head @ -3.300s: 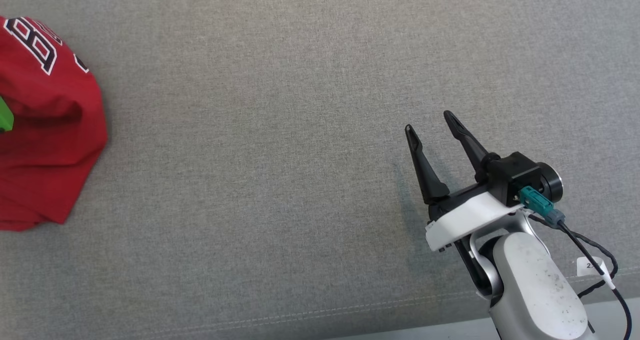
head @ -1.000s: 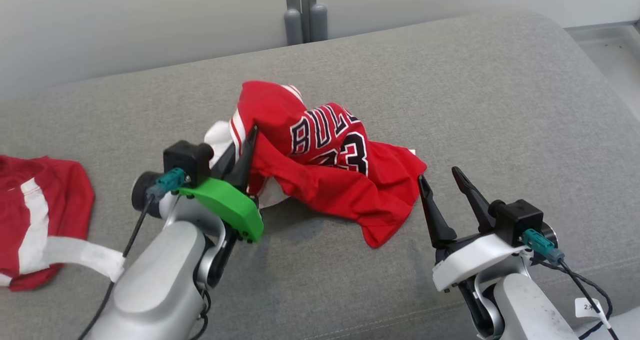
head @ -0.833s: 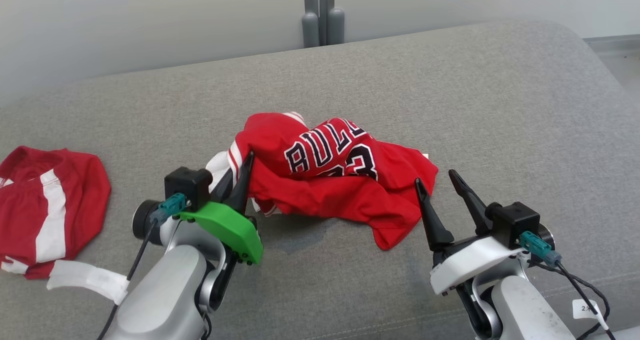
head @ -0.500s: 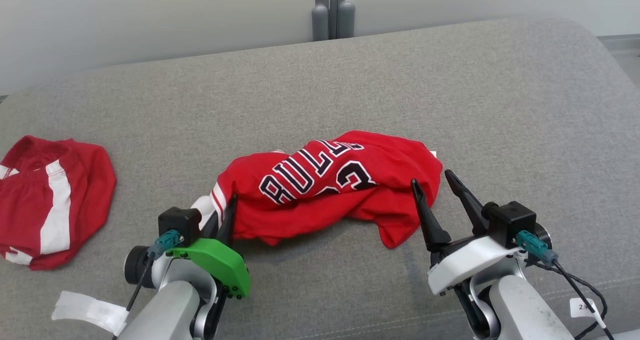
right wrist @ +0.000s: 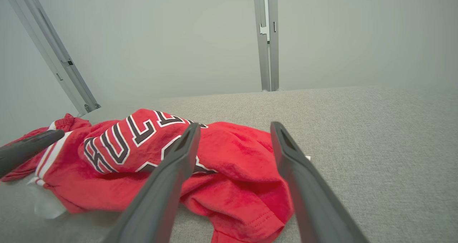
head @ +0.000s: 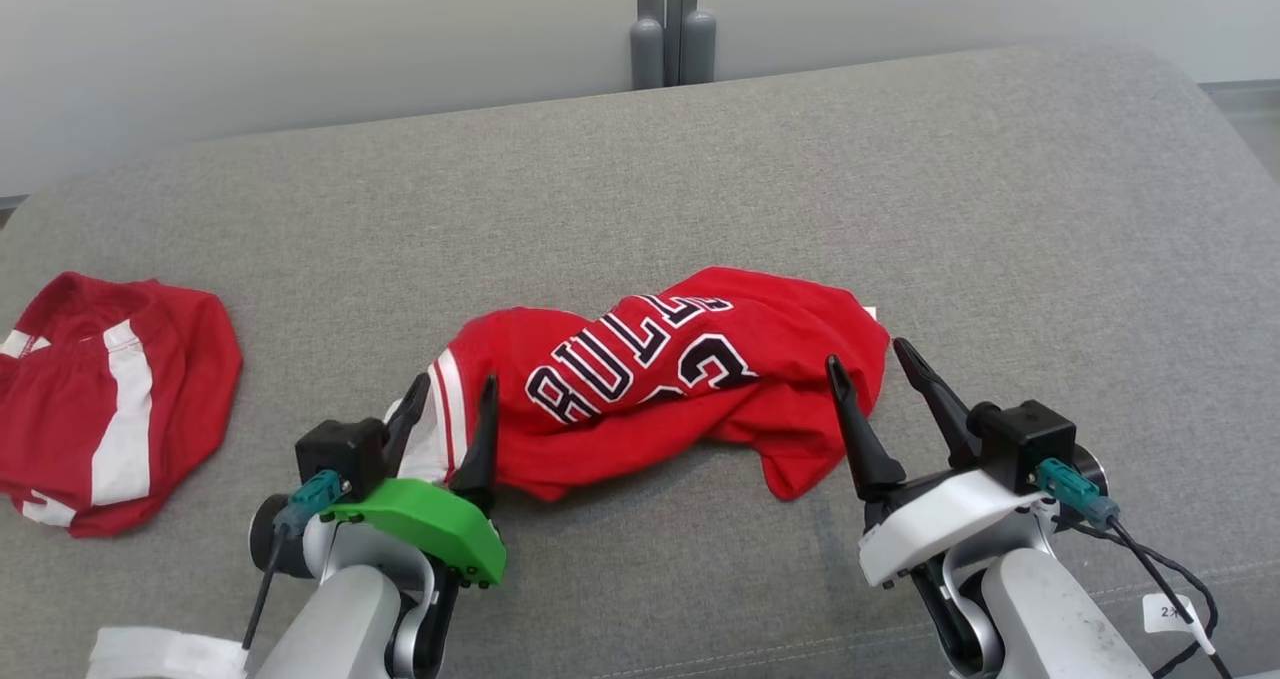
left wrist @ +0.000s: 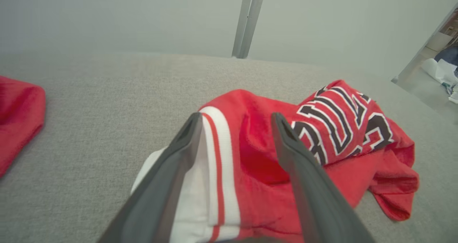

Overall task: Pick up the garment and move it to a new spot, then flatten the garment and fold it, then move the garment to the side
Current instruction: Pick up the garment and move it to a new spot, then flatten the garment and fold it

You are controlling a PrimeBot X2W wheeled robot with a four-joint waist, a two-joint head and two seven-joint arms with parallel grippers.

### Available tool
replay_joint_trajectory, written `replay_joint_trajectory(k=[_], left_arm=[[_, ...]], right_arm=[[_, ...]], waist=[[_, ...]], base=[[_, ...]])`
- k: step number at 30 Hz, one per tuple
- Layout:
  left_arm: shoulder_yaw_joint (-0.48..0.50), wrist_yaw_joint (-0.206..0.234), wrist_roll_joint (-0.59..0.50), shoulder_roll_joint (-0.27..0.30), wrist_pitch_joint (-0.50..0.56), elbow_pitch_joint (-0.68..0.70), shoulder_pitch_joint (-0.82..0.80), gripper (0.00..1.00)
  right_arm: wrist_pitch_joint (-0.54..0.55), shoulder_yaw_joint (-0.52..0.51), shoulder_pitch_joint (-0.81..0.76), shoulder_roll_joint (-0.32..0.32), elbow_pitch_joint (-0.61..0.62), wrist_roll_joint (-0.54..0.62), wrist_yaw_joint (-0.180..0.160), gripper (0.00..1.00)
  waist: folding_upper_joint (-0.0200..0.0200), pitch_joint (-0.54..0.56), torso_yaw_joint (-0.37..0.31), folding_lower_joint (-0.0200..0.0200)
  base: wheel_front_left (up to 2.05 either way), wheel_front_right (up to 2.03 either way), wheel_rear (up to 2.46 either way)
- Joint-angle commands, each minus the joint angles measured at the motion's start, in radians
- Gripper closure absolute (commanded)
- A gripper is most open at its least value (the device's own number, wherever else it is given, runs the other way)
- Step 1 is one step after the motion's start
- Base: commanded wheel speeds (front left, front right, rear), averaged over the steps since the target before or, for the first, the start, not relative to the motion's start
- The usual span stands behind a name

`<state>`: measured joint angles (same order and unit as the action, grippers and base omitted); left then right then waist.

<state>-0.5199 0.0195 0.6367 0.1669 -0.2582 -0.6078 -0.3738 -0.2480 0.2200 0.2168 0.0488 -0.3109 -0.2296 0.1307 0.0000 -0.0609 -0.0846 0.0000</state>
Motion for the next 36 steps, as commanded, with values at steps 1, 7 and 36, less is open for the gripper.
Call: replay_joint_trajectory(k=[1,7,36], left_arm=[[0.033,0.008,-0.038,-0.001,-0.006,0.050,0.040,0.00],[0.184,0.024,-0.183,-0.021,-0.006,0.282,0.157,0.00],[0.560,0.060,-0.449,-0.070,-0.006,0.613,0.511,0.00]], right_arm=[[-0.002,-0.005,-0.006,0.003,0.001,0.001,0.000,0.00],[-0.003,-0.021,-0.019,0.003,-0.002,-0.002,0.000,0.00],[0.057,-0.199,-0.108,0.003,-0.034,0.038,0.000,0.00]], waist=[[0.0000,0.004,0.005,0.0000],[0.0000,0.020,0.025,0.0000],[0.0000,0.076,0.106,0.0000]], base=[[0.00,0.00,0.00],[0.00,0.00,0.00],[0.00,0.00,0.00]])
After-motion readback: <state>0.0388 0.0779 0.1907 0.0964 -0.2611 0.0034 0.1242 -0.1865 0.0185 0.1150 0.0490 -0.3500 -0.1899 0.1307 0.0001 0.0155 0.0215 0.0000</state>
